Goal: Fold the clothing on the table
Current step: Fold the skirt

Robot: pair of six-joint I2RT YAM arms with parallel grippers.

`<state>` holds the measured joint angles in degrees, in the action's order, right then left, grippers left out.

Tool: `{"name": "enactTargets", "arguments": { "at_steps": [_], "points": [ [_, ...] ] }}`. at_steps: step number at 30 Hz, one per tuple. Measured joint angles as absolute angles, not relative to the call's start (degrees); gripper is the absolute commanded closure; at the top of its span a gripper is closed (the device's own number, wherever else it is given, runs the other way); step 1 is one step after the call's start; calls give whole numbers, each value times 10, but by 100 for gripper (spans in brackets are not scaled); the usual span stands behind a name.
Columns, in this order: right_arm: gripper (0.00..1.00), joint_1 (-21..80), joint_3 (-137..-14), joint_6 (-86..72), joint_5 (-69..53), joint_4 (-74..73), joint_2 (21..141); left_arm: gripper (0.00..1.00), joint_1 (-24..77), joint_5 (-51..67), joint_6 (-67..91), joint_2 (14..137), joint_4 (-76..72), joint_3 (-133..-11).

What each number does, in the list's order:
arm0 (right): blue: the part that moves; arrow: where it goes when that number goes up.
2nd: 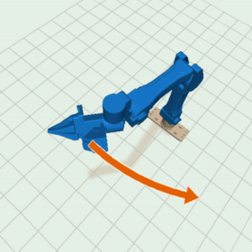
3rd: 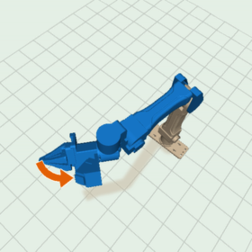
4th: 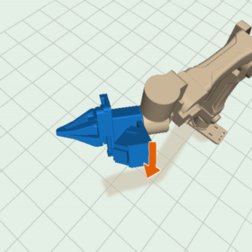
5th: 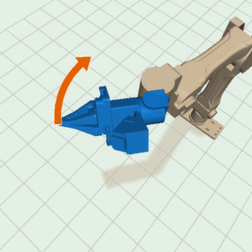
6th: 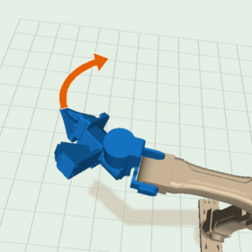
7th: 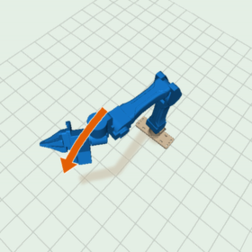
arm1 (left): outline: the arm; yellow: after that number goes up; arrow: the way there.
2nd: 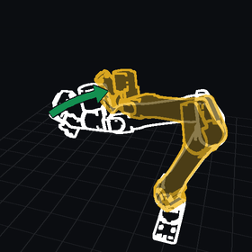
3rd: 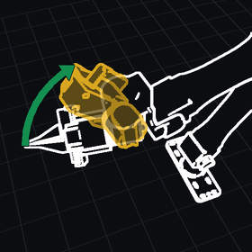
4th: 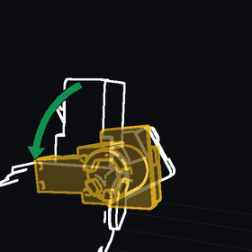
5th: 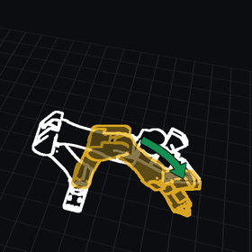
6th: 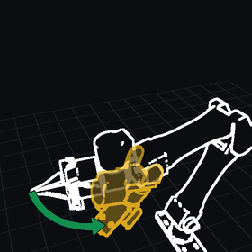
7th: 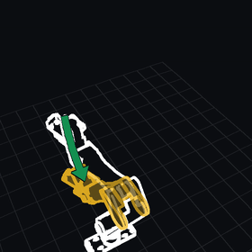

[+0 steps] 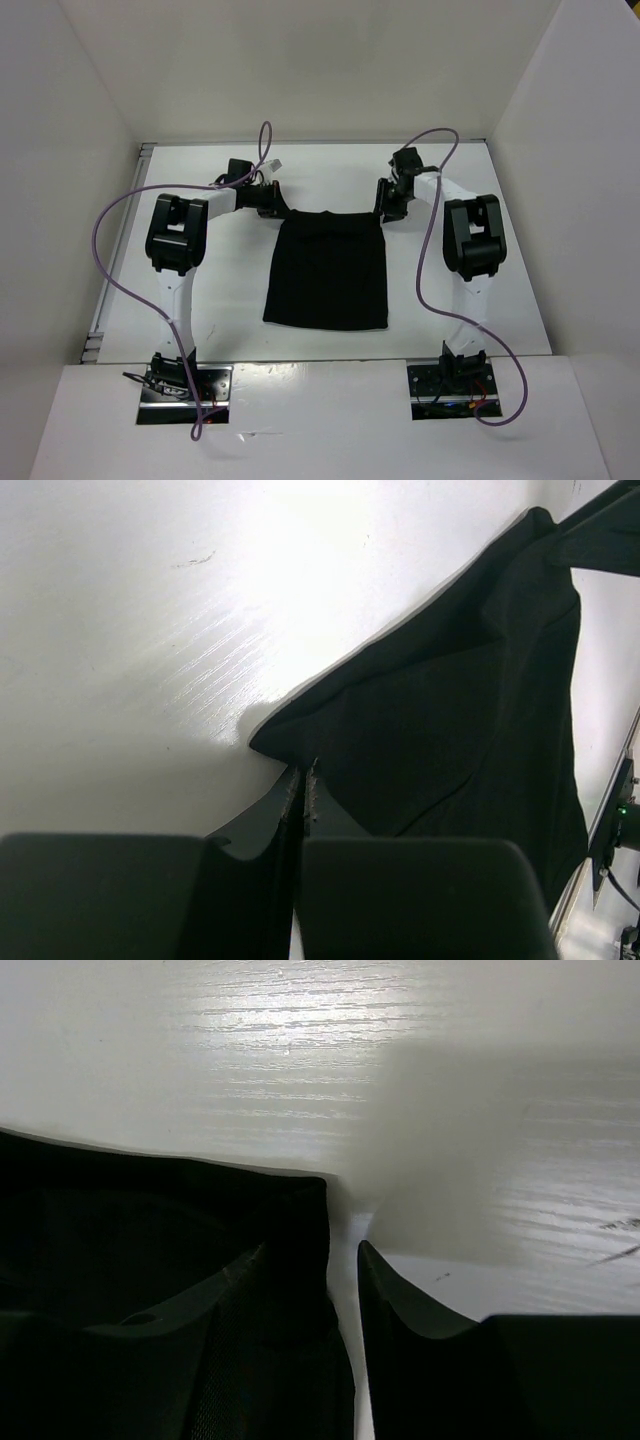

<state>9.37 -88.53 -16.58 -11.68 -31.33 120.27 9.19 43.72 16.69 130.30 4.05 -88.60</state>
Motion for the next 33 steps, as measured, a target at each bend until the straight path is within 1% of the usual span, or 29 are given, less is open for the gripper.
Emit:
{"name": "enactTargets", "arguments": {
  "at_steps": [2, 4, 5, 8, 12, 21, 28, 30, 33],
  "points": [
    [56, 93, -885, -166, -128, -308, 1211, 100, 92, 437, 167, 1303, 41, -886],
    [67, 90, -885, -166, -144, -302, 1215, 100, 92, 437, 167, 1303, 41, -886],
    [82, 89, -885, -164, -150, -299, 1218, 100, 92, 437, 167, 1303, 41, -886],
    [100, 83, -886, -168, -178, -289, 1229, 100, 92, 437, 168, 1303, 41, -886],
    [100, 76, -884, -178, -190, -269, 1229, 100, 90, 434, 185, 1303, 42, -888],
    [100, 68, -886, -211, -121, -261, 1209, 100, 67, 357, 263, 1303, 48, -912],
    [100, 67, -890, -227, -134, -254, 1209, 100, 64, 347, 308, 1303, 37, -912],
    [100, 67, -907, -226, -138, -260, 1209, 100, 64, 356, 319, 1313, 50, -938],
    [100, 68, -973, -225, -136, -273, 1209, 100, 64, 365, 327, 1350, 68, -1035]
  ]
}}
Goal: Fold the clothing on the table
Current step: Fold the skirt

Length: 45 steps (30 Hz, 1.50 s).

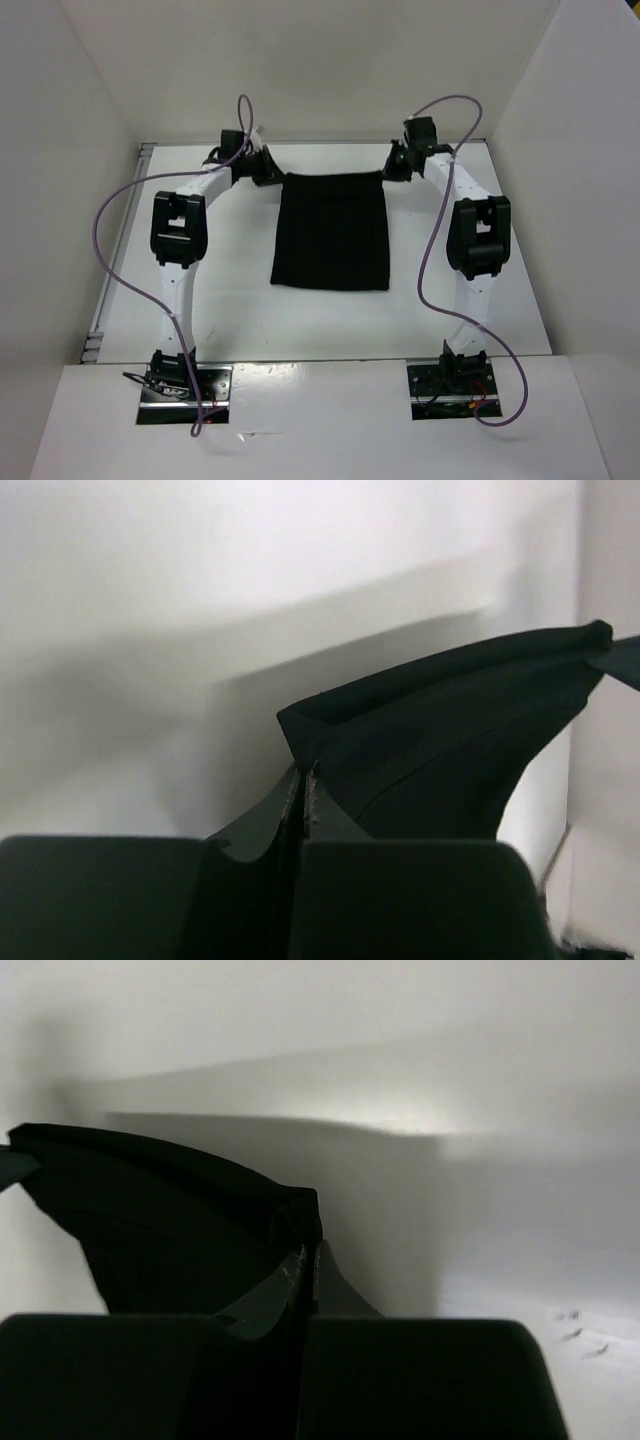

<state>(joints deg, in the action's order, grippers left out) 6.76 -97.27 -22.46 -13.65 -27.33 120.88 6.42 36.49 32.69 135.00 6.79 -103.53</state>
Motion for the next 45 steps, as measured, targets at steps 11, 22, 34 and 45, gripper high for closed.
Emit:
{"name": "enactTargets", "arguments": {
  "at_steps": [11, 22, 34, 45],
  "points": [
    [100, 73, -1277, -188, -113, -332, 1192, 100, 58, 404, 334, 1362, 165, -1453],
    [100, 100, -1054, -156, -113, -352, 1009, 100, 76, 424, 304, 1124, 139, -1053],
    [100, 241, -618, -265, -178, -449, 782, 97, 93, 404, 301, 902, 152, -522],
    [100, 247, -599, -339, -103, -512, 768, 95, 98, 399, 286, 941, 146, -599]
  ]
}}
